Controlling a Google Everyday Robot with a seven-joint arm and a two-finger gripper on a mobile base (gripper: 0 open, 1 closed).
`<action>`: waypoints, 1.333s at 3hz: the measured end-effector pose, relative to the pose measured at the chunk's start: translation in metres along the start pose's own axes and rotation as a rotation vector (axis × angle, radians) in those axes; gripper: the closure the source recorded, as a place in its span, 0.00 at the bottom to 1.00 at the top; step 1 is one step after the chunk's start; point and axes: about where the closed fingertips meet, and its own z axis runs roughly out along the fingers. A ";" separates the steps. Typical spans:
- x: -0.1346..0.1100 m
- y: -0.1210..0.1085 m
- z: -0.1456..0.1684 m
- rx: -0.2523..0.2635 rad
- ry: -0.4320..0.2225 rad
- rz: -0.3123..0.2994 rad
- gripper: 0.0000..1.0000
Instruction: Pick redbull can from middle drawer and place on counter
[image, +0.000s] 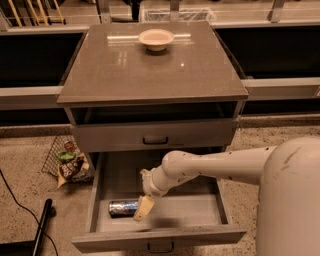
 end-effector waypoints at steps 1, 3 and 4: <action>0.002 -0.012 0.029 -0.005 -0.021 0.002 0.00; 0.005 -0.021 0.080 -0.022 -0.041 -0.011 0.00; 0.006 -0.019 0.096 -0.020 -0.045 -0.015 0.00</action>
Offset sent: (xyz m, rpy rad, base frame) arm 0.0339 0.0421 -0.0760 0.0450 -0.0020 0.0116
